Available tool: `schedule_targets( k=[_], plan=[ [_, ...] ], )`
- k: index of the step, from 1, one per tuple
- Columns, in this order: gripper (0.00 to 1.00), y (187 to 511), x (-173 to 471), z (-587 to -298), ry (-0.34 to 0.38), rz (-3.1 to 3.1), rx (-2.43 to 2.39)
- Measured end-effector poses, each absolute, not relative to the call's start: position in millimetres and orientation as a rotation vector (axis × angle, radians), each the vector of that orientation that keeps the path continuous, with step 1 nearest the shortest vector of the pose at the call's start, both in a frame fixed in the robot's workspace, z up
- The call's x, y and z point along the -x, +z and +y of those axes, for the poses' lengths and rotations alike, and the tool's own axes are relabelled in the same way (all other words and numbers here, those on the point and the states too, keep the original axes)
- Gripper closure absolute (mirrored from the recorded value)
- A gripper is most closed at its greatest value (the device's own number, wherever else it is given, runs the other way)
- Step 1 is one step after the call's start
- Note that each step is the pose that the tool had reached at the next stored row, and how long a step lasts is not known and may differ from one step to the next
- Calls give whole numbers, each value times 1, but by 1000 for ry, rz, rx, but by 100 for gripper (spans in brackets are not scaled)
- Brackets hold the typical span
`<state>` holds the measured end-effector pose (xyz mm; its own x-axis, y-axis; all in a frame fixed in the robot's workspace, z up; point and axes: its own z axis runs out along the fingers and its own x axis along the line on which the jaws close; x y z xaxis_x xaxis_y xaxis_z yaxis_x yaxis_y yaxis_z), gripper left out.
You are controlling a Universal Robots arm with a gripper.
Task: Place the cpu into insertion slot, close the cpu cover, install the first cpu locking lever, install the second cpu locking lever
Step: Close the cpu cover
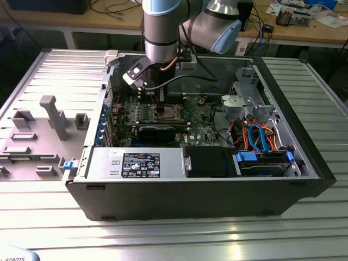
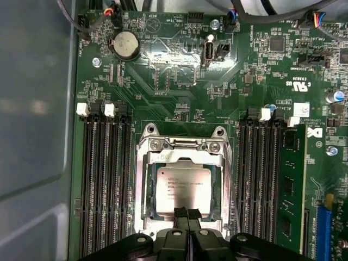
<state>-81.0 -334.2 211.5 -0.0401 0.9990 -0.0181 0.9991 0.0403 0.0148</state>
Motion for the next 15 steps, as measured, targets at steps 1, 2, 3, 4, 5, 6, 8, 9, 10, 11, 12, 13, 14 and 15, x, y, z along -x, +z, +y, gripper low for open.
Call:
schedule_targets(
  k=[1,2,3,4,5,6,8,9,10,11,12,13,14,15],
  plan=[
    [89,210,81,-334,-3,2249,-2160],
    [89,210,81,-334,-3,2249,-2160],
    [89,210,81,-334,-3,2249,-2160],
    [89,210,81,-334,-3,2249,-2160],
    [89,210,81,-334,-3,2249,-2160],
    [89,209,81,-334,-3,2249,-2161],
    [89,208,81,-334,-3,2249,-2161],
    [89,207,81,-334,-3,2249,-2161],
    [89,206,81,-334,-3,2249,-2160],
    [89,206,81,-334,-4,2249,-2160],
    [89,206,81,-334,-4,2249,-2160],
    [89,206,81,-334,-4,2249,-2160],
    [89,206,81,-334,-4,2248,-2160],
    [89,207,81,-334,-3,2248,-2159]
  ],
)
